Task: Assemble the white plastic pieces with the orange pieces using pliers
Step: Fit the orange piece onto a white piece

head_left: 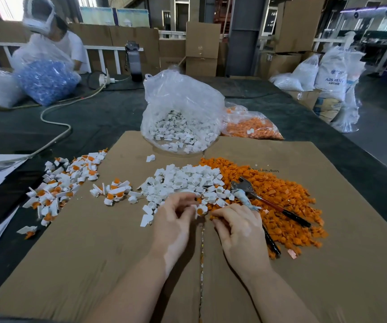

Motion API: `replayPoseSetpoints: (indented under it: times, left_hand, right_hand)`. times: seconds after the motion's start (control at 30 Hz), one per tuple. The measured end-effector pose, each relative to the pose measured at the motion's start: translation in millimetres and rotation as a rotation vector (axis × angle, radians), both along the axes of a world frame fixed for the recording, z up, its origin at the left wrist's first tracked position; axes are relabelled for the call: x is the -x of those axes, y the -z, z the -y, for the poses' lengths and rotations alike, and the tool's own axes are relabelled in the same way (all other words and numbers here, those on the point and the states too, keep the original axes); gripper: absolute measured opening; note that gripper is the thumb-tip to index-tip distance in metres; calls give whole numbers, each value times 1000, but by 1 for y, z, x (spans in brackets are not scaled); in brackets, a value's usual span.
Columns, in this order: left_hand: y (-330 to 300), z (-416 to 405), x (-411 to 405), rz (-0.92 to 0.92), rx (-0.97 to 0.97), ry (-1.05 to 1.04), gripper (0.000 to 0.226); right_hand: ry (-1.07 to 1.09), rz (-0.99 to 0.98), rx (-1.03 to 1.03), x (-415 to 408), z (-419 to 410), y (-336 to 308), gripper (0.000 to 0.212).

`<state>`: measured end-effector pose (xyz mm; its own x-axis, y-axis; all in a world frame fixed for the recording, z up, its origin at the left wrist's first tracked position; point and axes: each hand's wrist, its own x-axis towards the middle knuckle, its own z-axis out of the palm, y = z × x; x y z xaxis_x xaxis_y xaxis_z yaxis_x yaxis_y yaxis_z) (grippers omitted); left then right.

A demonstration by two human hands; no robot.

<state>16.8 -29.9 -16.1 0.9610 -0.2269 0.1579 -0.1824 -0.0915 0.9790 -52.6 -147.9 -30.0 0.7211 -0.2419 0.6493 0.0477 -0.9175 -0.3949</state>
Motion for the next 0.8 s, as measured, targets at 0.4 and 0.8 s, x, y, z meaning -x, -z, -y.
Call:
replayPoseSetpoints:
  times: [0.4, 0.8]
  left_hand:
    - [-13, -79, -73, 114, -547, -461, 30]
    - [-9, -72, -46, 190, -708, -285, 18]
  right_hand:
    - [65, -12, 35, -3, -1, 3, 21]
    - [153, -13, 43, -3, 0, 4, 19]
